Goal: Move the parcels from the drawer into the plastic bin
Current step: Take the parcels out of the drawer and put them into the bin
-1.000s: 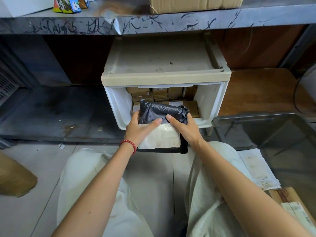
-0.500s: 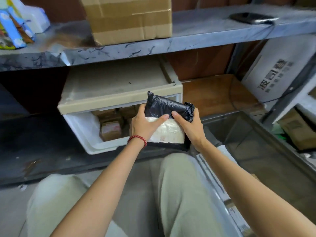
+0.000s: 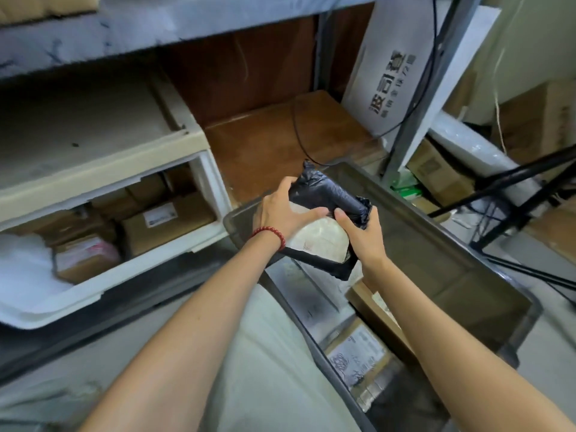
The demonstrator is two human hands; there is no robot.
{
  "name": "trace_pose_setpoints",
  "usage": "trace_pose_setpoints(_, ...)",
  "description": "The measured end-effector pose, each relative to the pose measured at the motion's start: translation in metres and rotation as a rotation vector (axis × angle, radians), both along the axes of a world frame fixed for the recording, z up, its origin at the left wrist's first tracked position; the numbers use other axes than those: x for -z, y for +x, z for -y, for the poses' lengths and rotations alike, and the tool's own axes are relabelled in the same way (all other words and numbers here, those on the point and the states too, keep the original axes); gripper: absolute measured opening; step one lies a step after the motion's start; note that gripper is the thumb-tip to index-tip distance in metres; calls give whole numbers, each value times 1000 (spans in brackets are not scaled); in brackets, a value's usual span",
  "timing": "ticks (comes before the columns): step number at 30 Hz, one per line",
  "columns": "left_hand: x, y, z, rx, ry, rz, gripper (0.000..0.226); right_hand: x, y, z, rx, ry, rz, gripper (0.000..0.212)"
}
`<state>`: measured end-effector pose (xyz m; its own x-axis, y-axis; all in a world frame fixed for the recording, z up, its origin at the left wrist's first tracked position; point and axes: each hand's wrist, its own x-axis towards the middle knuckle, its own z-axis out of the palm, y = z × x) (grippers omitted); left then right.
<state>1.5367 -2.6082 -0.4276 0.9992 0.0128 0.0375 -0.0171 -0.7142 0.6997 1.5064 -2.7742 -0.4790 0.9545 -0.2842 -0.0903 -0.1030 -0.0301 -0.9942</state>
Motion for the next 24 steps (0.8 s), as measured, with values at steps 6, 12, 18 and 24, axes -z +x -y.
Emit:
trace_pose_setpoints(6,49,16,19,130,218,-76,70,49,7,23,82,-60,-68,25)
trace_pose_setpoints(12,71,49,9,446,814,146,57,103,20,29,141,32,-255,60)
trace_pose_setpoints(18,95,60,10,534,789,38,53,139,51,31,229,-11,-414,72)
trace_pose_setpoints(24,115,59,2,511,719,26,48,165,88,26,321,-46,-569,66)
